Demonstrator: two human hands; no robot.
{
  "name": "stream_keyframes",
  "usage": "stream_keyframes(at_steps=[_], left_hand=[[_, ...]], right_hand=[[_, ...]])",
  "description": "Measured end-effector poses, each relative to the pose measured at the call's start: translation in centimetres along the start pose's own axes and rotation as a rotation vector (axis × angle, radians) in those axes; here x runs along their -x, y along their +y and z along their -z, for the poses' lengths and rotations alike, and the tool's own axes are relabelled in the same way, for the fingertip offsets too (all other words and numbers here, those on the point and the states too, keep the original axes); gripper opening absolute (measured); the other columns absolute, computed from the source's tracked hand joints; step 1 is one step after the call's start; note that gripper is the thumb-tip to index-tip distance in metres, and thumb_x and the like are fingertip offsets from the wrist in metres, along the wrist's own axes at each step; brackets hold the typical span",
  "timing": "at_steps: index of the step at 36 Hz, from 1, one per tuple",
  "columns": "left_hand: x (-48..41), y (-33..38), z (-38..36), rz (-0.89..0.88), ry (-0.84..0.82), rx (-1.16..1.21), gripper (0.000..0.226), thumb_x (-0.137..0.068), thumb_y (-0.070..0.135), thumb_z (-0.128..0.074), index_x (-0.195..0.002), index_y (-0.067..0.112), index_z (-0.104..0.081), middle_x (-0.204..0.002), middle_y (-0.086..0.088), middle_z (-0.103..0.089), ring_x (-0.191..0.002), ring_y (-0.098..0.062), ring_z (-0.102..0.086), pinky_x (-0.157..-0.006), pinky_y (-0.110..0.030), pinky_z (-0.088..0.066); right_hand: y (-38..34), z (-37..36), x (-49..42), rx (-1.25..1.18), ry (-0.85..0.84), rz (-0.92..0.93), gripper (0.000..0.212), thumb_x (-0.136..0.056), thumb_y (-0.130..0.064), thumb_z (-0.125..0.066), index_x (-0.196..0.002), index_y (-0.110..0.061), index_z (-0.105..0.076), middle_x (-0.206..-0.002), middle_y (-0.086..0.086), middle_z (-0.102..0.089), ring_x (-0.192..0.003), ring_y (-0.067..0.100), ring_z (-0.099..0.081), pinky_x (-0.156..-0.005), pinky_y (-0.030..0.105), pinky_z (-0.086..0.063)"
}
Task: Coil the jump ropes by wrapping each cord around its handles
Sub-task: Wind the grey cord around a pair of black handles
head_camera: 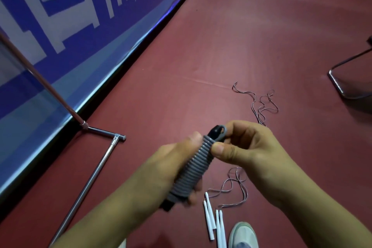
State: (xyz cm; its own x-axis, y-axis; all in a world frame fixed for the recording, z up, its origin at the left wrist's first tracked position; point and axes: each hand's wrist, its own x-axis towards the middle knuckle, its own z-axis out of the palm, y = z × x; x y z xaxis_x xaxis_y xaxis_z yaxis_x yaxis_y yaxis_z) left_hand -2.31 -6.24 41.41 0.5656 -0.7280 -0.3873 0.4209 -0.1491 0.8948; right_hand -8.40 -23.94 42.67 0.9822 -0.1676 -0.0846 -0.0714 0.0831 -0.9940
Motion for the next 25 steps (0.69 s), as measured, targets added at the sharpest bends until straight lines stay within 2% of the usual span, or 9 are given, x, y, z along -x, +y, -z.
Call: stream_keyframes(at_steps=[1,3,6,9,12,14,17,21,25], left_hand=[[0.1,0.0,0.1,-0.068,0.067,-0.180,0.078,-0.072,0.082,-0.051,-0.091,0.007,-0.067,-0.075,-0.013,-0.072,-0.060,-0.022,-0.063,-0.060,-0.035,-0.048],[0.5,-0.2,-0.1,-0.183,0.189,-0.443,0.078,-0.076,0.084,-0.040,-0.087,0.013,-0.071,-0.074,-0.003,-0.074,-0.059,-0.014,-0.062,-0.060,-0.033,-0.047],[0.6,-0.7,-0.4,-0.221,0.286,-0.545,0.078,-0.082,0.085,-0.030,-0.083,0.018,-0.069,-0.069,0.007,-0.071,-0.058,-0.007,-0.061,-0.057,-0.026,-0.046],[0.4,-1.1,-0.5,-0.248,0.352,-0.515,0.076,-0.085,0.083,-0.026,-0.083,0.018,-0.064,-0.072,-0.002,-0.071,-0.060,-0.009,-0.063,-0.058,-0.030,-0.048],[0.6,-1.0,-0.9,-0.269,0.358,-0.359,0.072,-0.082,0.082,-0.034,-0.079,0.020,-0.069,-0.067,-0.013,-0.068,-0.054,-0.017,-0.065,-0.053,-0.035,-0.052],[0.6,-0.7,-1.1,-0.247,0.352,-0.228,0.063,-0.081,0.075,-0.043,-0.073,0.020,-0.073,-0.063,-0.018,-0.065,-0.049,-0.017,-0.062,-0.047,-0.029,-0.049],[0.7,-0.4,-0.9,-0.200,0.312,-0.077,0.068,-0.079,0.069,-0.050,-0.069,0.004,-0.069,-0.058,-0.013,-0.062,-0.046,-0.022,-0.058,-0.045,-0.030,-0.046],[0.8,-0.1,-0.6,-0.162,0.256,-0.022,0.066,-0.077,0.074,-0.054,-0.065,0.012,-0.073,-0.058,-0.020,-0.063,-0.046,-0.029,-0.058,-0.049,-0.032,-0.049],[0.6,0.1,-0.4,-0.103,0.189,0.082,0.076,-0.078,0.076,-0.055,-0.072,0.001,-0.068,-0.058,-0.023,-0.060,-0.042,-0.026,-0.055,-0.046,-0.028,-0.049]], right_hand=[[0.0,0.0,-0.1,0.043,0.023,-0.001,0.016,-0.066,-0.012,-0.080,-0.079,-0.008,-0.072,-0.074,0.013,-0.061,-0.069,0.017,-0.056,-0.063,0.019,-0.048],[0.0,-0.2,-0.3,0.126,0.036,-0.005,0.020,-0.070,-0.008,-0.087,-0.080,-0.005,-0.070,-0.069,0.005,-0.060,-0.064,0.013,-0.055,-0.063,0.020,-0.047],[0.3,-1.0,-0.3,0.183,0.052,-0.003,0.016,-0.075,0.000,-0.082,-0.081,-0.001,-0.068,-0.064,0.001,-0.056,-0.062,0.013,-0.053,-0.063,0.023,-0.049],[0.1,-1.6,-0.3,0.183,0.072,0.013,0.018,-0.071,-0.009,-0.083,-0.079,-0.005,-0.068,-0.062,-0.002,-0.058,-0.062,0.013,-0.055,-0.064,0.023,-0.050],[-0.2,-2.0,-0.3,0.162,0.046,0.026,0.025,-0.067,-0.018,-0.088,-0.077,-0.008,-0.067,-0.062,-0.003,-0.057,-0.061,0.011,-0.054,-0.061,0.020,-0.047],[-0.4,-2.1,-0.3,0.135,0.017,0.031,0.028,-0.065,-0.015,-0.092,-0.073,-0.011,-0.066,-0.062,-0.002,-0.056,-0.059,0.009,-0.053,-0.058,0.017,-0.045],[-0.5,-2.1,-0.2,0.083,-0.041,0.050,0.018,-0.065,-0.011,-0.084,-0.070,-0.018,-0.068,-0.063,0.001,-0.058,-0.059,0.010,-0.055,-0.059,0.019,-0.048],[-0.7,-1.9,-0.2,0.029,-0.089,0.075,0.014,-0.070,-0.008,-0.079,-0.076,-0.017,-0.071,-0.067,0.008,-0.064,-0.064,0.015,-0.062,-0.064,0.023,-0.053],[-1.1,-1.1,0.1,-0.002,-0.158,0.062,0.009,-0.079,-0.006,-0.069,-0.088,-0.008,-0.071,-0.077,0.002,-0.071,-0.072,0.009,-0.064,-0.069,0.017,-0.051]])
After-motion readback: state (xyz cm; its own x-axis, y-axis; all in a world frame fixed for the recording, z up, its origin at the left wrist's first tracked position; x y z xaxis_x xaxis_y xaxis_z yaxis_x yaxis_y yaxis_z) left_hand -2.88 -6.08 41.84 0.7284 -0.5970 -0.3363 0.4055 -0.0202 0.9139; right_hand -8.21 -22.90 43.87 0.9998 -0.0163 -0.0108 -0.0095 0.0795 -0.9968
